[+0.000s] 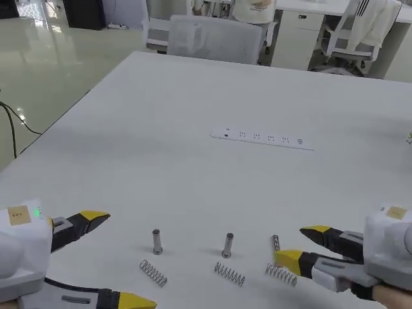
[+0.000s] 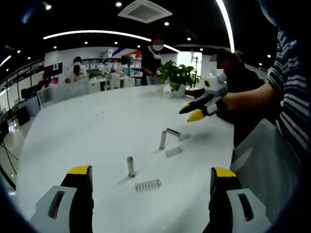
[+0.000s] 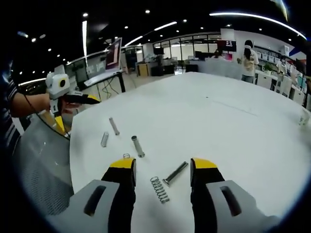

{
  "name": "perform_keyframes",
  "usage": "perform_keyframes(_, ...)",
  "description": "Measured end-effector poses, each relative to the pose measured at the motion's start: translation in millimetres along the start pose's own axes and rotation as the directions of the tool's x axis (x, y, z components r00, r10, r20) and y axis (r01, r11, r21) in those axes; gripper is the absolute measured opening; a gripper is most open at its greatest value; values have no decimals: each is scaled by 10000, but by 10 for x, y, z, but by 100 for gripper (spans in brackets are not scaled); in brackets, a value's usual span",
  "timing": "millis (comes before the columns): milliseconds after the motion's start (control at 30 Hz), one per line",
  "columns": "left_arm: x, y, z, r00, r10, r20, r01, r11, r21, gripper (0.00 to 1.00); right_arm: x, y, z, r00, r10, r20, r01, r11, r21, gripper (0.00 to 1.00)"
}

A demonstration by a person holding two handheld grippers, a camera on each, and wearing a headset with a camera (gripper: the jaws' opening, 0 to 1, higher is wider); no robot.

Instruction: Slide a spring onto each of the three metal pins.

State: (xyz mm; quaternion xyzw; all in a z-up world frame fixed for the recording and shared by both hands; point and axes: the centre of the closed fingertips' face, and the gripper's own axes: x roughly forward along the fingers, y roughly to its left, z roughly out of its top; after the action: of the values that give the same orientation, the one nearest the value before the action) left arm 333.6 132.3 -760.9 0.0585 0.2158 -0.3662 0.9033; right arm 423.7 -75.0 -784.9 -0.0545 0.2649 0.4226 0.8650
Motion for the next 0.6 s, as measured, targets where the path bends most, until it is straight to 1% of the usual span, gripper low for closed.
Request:
perform_keyframes(100,-9,-9,6,10000,-23,-2,23,10000,37,98,67,-106,-34,9989,-293,-354,318,9969,713,36)
perform_keyframes(133,-12,-8,10,10000,-12,11,12,10000,37,98,99,-175,-72,9971,-492,-584,547,9938,971,34)
perform_keyframes(200,-15,-5,13,10000,4,33,-4,10000,13,98,141,-245,-107,9944,-685,-802,790,9875,1362,30)
perform_keyframes(300,-17,-5,3,10000,13,18,-13,10000,-12,98,216,-299,-154,9925,-649,-1036,874,9691,2308,22)
perform_keyframes(333,-17,-8,-6,10000,9,-12,-9,10000,-3,98,246,-308,-181,9908,-626,-1201,918,9624,2557,21)
perform_keyframes(367,-18,-11,-11,10000,1,-25,-1,10000,-2,98,274,-319,-184,9903,-633,-1236,924,9647,2467,21)
perform_keyframes(400,-18,-17,-14,10000,-19,-28,19,10000,-18,98,304,-321,-206,9878,-683,-1399,1018,9632,2488,20)
perform_keyframes(467,-18,-21,-22,10000,-31,-41,31,10000,-34,98,356,-322,-240,9832,-744,-1669,1134,9646,2382,17)
perform_keyframes(567,-18,-20,-32,10000,-39,-72,39,10000,-43,98,421,-313,-293,9766,-716,-2027,1224,9603,2506,14)
perform_keyframes(600,-19,-20,-33,10000,-41,-74,40,10000,-48,98,437,-317,-321,9730,-726,-2190,1283,9592,2519,14)
